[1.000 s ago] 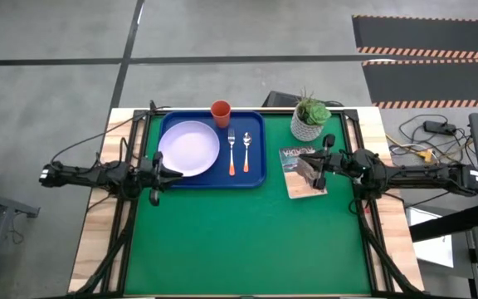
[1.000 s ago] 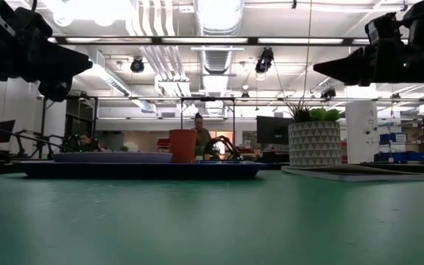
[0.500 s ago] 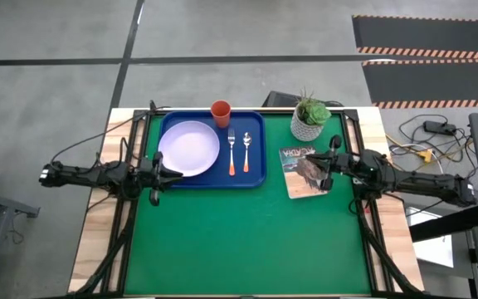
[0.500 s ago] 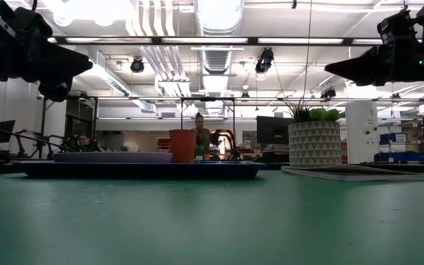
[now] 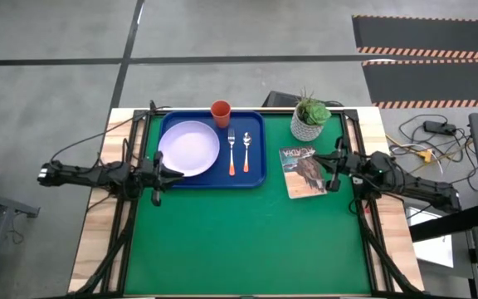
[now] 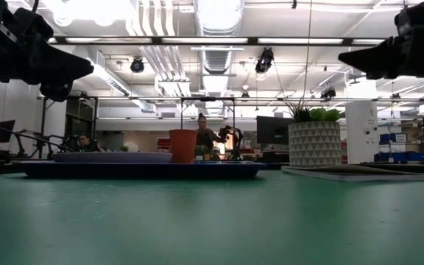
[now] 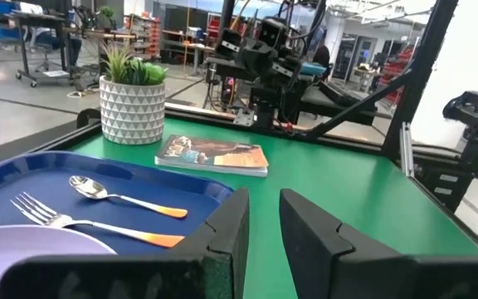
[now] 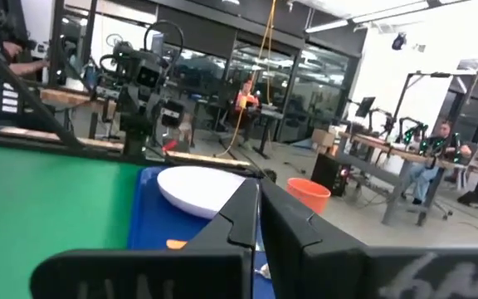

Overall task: Pick and place plate/cup/fork/spoon on tray
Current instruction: Return to Home Position

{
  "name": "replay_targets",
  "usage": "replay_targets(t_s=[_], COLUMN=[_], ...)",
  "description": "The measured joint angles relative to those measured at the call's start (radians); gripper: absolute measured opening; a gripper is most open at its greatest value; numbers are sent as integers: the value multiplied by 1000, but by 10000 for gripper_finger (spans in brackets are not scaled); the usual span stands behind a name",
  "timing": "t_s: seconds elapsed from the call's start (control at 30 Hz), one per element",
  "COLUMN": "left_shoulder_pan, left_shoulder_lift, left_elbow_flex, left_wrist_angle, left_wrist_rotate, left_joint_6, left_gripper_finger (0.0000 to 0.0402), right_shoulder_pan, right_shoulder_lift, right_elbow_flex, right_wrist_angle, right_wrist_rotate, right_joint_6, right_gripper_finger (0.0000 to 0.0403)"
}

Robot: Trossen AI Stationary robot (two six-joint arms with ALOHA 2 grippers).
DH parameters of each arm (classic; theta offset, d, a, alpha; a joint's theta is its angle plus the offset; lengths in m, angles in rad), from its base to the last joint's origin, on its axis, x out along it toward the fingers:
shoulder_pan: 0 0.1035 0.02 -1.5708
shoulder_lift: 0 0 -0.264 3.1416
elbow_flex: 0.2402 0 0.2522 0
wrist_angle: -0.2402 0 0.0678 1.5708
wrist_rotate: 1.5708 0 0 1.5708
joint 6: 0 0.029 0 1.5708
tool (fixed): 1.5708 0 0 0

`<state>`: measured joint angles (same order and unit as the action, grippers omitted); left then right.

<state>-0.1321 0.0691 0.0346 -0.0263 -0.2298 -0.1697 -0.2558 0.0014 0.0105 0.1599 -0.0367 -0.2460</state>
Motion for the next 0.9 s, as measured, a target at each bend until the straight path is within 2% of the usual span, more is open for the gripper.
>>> replay_targets(t_s=[0.47, 0.9], left_shoulder_pan=[0, 0], left_shoulder_lift=[49, 102], left_elbow_flex=[-2, -2], left_wrist_angle=[16, 17], left_wrist_rotate=[-6, -5], left_joint_6=[-3, -3], left_gripper_finger=[56, 56], right_shoulder_pan=[0, 0], right_shoulder_lift=[28, 59], right_elbow_flex=[0, 0], right_wrist_angle=[-18, -30], right_wrist_rotate=[38, 38], right_joint_6=[79, 26], right_gripper_finger=[9, 9])
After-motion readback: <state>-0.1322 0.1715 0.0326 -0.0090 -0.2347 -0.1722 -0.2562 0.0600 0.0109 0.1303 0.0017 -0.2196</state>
